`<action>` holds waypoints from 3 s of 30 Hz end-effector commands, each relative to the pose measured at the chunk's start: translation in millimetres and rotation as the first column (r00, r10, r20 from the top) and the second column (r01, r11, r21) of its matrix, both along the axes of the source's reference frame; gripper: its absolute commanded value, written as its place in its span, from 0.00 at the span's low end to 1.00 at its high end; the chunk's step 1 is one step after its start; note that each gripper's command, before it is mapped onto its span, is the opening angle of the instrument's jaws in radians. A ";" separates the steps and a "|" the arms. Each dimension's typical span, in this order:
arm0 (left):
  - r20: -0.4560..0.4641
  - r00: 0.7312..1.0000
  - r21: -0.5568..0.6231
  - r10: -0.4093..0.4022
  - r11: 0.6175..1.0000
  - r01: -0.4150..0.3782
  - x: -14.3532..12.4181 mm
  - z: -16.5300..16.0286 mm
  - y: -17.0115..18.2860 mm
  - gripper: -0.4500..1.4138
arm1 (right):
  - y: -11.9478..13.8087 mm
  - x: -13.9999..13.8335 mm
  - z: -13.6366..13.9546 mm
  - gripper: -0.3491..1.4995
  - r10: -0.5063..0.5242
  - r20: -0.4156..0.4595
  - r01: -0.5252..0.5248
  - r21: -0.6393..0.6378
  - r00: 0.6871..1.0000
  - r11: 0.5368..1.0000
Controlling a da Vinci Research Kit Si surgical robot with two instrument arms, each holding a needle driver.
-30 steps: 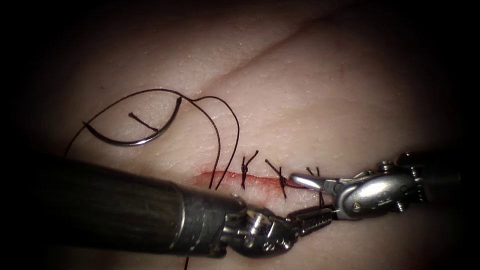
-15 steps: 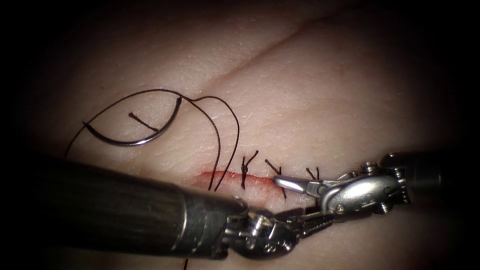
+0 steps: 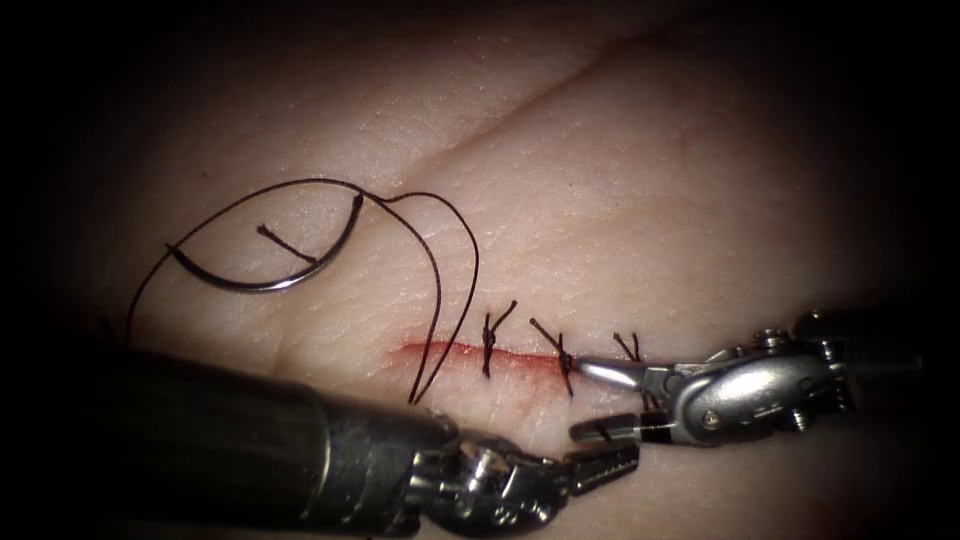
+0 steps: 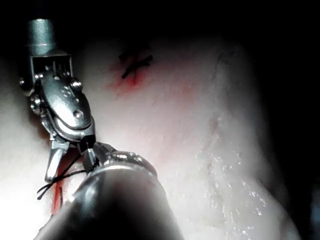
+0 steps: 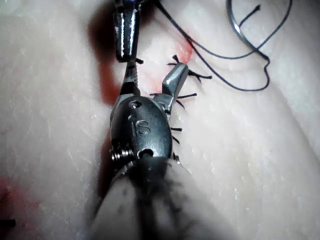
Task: Wound Closure
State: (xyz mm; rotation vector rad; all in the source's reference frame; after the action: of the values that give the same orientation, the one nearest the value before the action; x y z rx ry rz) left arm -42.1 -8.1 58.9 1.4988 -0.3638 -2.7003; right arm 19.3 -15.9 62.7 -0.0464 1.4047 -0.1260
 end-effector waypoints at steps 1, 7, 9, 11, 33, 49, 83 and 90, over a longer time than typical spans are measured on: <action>-0.001 1.000 0.007 -0.003 1.000 0.003 -0.2 0.5 -0.5 0.00 | -0.3 -0.7 0.0 0.93 0.010 0.005 -0.010 0.008 1.000 1.000; 0.020 0.999 0.070 -0.032 0.997 0.030 0.8 1.7 -2.0 0.00 | 0.8 -4.3 -1.8 0.92 0.058 -0.003 -0.058 0.032 0.998 0.998; 0.073 0.997 0.132 -0.038 0.991 0.028 0.8 2.7 -2.3 0.00 | 0.7 -4.8 -2.2 0.91 0.059 -0.008 -0.059 0.040 0.998 0.997; 0.125 0.991 0.195 -0.043 0.981 0.018 1.0 3.7 -2.4 0.00 | 0.4 -5.3 -2.6 0.91 0.063 -0.010 -0.062 0.047 0.998 0.997; 0.134 0.987 0.538 -0.093 0.843 0.006 7.0 8.8 -4.6 0.51 | 0.0 -9.4 -4.0 0.91 0.131 0.031 -0.134 0.108 0.991 0.985; 0.223 0.958 0.472 -0.182 0.880 0.057 8.8 -1.9 0.5 0.49 | 1.3 -9.7 -5.2 0.88 0.115 0.090 -0.129 0.164 0.989 0.978; 0.347 0.917 0.479 -0.196 0.878 0.007 17.3 -2.5 10.5 0.62 | 8.1 -7.2 -9.1 0.85 0.095 0.386 -0.214 0.278 0.918 0.936; 0.347 0.917 0.480 -0.197 0.877 0.007 17.3 -2.6 10.6 0.62 | 8.2 -7.0 -9.1 0.86 0.096 0.386 -0.213 0.274 0.917 0.938</action>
State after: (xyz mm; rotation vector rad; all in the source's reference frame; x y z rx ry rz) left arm -24.3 2.9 55.9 2.2130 0.2443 -2.6829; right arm 11.6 -7.3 53.1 0.1211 1.0231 0.2163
